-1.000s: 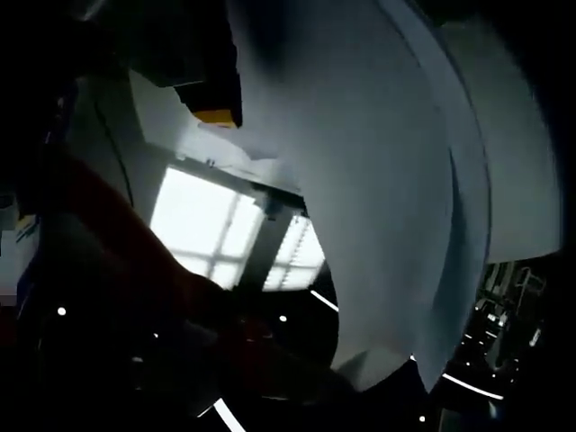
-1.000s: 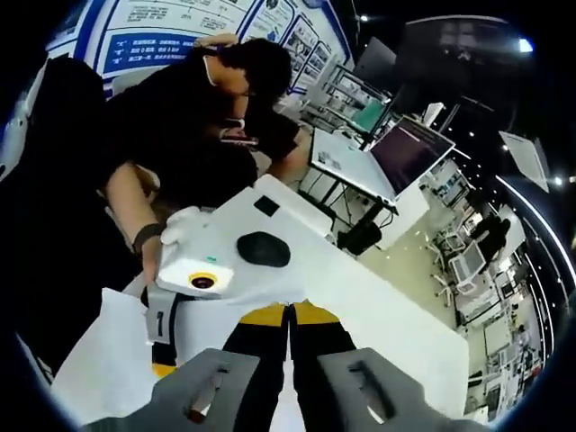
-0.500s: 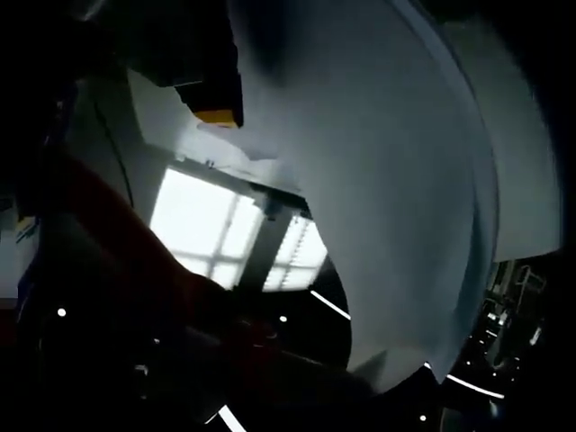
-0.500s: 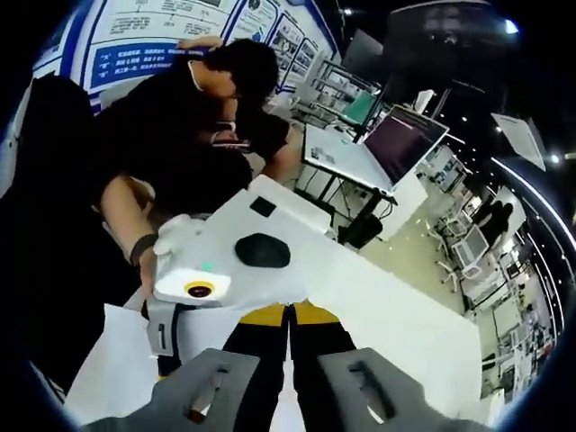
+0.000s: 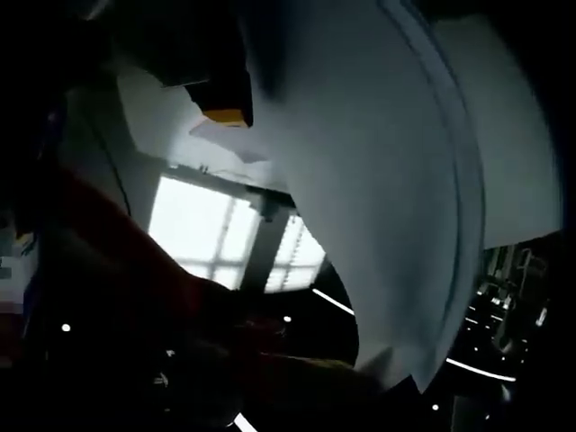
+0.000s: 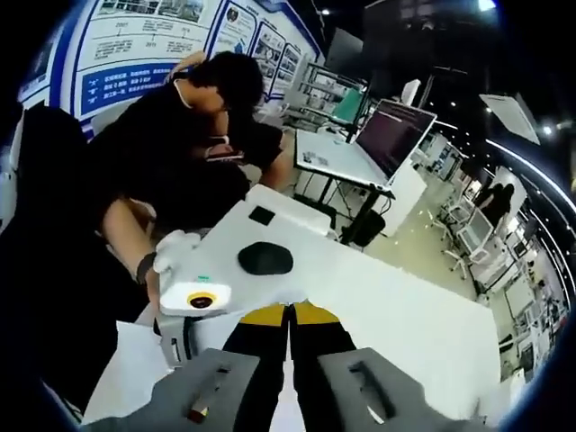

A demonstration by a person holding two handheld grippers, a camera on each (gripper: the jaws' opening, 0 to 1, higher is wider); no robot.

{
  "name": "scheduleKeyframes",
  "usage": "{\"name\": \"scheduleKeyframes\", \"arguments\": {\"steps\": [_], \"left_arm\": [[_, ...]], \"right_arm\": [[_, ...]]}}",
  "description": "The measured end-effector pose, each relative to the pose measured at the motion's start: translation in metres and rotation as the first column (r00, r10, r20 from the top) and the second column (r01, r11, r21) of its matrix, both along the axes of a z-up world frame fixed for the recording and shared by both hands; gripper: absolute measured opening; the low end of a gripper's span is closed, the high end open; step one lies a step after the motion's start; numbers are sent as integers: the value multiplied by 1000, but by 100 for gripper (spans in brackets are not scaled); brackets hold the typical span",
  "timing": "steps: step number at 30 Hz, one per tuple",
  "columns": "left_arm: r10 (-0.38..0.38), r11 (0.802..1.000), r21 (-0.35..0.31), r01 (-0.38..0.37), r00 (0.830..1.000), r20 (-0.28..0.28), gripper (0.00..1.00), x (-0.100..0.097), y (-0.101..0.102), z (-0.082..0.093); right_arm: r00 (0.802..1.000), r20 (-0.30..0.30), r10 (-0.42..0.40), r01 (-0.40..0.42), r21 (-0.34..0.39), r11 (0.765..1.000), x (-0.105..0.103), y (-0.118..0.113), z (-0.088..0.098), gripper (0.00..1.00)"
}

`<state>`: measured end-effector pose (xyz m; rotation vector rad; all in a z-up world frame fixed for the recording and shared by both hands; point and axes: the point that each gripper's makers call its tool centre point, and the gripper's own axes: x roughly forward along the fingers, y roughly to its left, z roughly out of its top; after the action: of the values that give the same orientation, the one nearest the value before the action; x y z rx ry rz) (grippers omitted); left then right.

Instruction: Organize the stack of printing papers by aligning and flattening the scattered papers on the table

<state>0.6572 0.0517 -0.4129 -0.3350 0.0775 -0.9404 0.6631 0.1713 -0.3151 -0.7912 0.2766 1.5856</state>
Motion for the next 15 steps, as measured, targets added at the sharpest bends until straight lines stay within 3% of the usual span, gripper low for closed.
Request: {"name": "scheduleKeyframes", "arguments": {"steps": [15], "left_arm": [[2, 1000, 2, -2, 1000, 2, 18, 0, 0, 1]], "right_arm": [[996, -84, -30, 32, 23, 999, -8, 0, 1, 0]]}}
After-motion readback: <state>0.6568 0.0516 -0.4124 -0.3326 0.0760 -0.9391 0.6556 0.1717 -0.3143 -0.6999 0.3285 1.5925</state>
